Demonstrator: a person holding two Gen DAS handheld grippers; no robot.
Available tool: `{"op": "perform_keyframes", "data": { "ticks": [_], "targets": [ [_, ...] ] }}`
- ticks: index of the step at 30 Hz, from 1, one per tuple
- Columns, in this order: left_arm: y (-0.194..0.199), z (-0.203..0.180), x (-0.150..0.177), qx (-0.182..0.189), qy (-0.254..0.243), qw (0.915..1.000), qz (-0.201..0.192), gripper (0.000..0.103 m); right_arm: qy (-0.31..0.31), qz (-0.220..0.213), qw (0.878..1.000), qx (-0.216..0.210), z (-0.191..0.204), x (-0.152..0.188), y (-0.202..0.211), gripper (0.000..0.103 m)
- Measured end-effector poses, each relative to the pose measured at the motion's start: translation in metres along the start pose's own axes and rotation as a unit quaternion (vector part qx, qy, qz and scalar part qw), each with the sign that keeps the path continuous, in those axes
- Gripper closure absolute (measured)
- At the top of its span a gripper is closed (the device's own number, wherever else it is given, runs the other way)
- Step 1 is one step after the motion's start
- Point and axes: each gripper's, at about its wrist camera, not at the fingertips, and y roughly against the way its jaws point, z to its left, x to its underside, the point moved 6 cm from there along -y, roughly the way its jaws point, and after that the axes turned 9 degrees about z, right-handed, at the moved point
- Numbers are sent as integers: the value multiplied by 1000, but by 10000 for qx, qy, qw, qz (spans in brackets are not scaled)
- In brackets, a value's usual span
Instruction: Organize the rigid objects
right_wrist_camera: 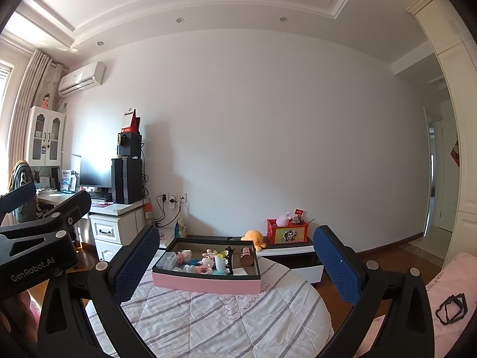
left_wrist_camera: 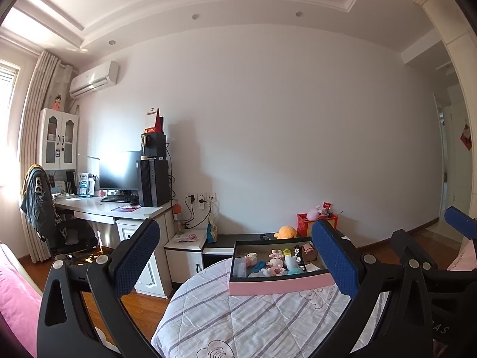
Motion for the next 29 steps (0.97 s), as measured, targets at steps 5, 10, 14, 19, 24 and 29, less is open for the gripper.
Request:
{"op": "perform_keyframes", "data": {
  "ticks": [5, 10, 14, 19, 24, 29],
  "targets": [
    [1, 0, 0, -68, -49, 9999, -92, 0, -2, 31, 10000, -3, -1, 1, -1, 0],
    [-1, 1, 0, -42, -23, 10000, -74, 0, 9, 36, 10000, 2, -1, 0, -2, 0],
    [-1, 1, 0, -37, -22, 10000, -69, 0, 11, 31, 10000, 4, 1, 0, -2, 0],
    [-2, 1, 0, -26, -5, 10000, -60, 0, 2, 39, 10000, -5, 2, 1, -1, 0],
    [-3, 1, 0, -26, -4, 10000, -56, 0, 11, 44, 10000, 2, 3, 1, -2, 0],
    [-3, 1, 0, -21, -5, 10000, -52, 0, 8, 54, 10000, -1, 4, 0, -2, 0]
  ]
}}
